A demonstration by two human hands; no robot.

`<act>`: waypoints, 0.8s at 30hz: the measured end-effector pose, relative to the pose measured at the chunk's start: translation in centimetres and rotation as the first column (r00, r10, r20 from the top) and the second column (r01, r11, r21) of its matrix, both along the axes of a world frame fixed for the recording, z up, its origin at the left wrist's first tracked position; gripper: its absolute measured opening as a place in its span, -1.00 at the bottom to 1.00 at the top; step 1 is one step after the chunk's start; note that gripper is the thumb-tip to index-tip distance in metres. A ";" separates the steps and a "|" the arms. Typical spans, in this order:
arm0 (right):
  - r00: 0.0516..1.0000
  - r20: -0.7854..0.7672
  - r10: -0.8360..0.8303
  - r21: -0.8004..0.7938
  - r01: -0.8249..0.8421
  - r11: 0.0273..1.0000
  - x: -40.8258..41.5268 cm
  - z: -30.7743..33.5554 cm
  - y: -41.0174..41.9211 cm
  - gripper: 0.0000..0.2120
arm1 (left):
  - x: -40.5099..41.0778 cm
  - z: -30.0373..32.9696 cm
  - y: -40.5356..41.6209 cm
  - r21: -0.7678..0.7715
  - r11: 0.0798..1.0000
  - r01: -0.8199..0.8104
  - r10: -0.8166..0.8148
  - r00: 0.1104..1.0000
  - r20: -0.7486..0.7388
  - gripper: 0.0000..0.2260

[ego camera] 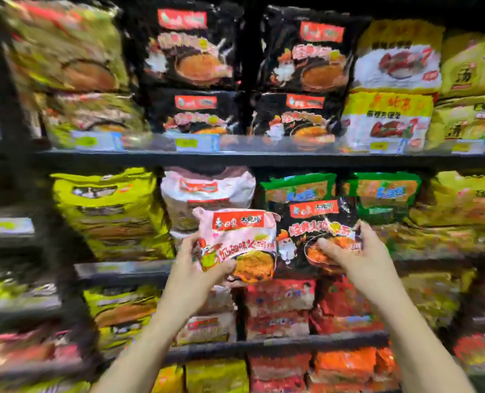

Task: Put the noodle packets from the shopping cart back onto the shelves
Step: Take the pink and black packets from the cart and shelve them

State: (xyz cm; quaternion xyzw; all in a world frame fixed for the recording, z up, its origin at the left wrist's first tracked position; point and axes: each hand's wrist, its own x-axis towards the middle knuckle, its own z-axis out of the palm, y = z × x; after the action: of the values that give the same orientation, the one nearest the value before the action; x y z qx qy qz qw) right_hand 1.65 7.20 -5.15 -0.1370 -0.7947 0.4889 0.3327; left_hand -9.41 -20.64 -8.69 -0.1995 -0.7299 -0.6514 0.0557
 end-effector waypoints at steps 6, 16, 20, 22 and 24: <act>0.976 -0.039 0.216 -0.018 -0.217 0.976 -5.7 0.7 -9.9 -0.66 | -0.2 0.7 -10.8 0.022 0.980 -0.198 0.198 0.980 -0.019 -0.43; 0.836 -0.059 0.545 -0.045 -0.548 0.836 -13.4 2.4 -24.2 -0.68 | 0.2 1.5 -25.6 0.065 0.868 -0.492 0.493 0.870 -0.010 -0.43; 0.771 -0.063 0.633 -0.053 -0.636 0.770 -16.5 2.5 -29.9 -0.68 | 0.2 1.8 -30.8 0.069 0.805 -0.590 0.592 0.806 -0.010 -0.51; 0.737 -0.063 0.673 -0.057 -0.676 0.735 -18.1 2.5 -32.5 -0.66 | 0.1 1.7 -33.3 0.056 0.769 -0.637 0.639 0.769 -0.016 -0.48; 0.703 -0.064 0.708 -0.078 -0.711 0.699 -19.6 2.4 -35.3 -0.64 | 0.0 1.6 -35.4 0.068 0.737 -0.673 0.675 0.738 -0.003 -0.44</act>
State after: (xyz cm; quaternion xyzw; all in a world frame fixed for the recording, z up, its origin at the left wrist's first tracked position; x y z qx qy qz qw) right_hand -17.93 -28.09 -2.79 0.1705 -0.7565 0.6192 0.1232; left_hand -9.43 -56.05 -7.05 0.0709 -0.7311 -0.6070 0.3035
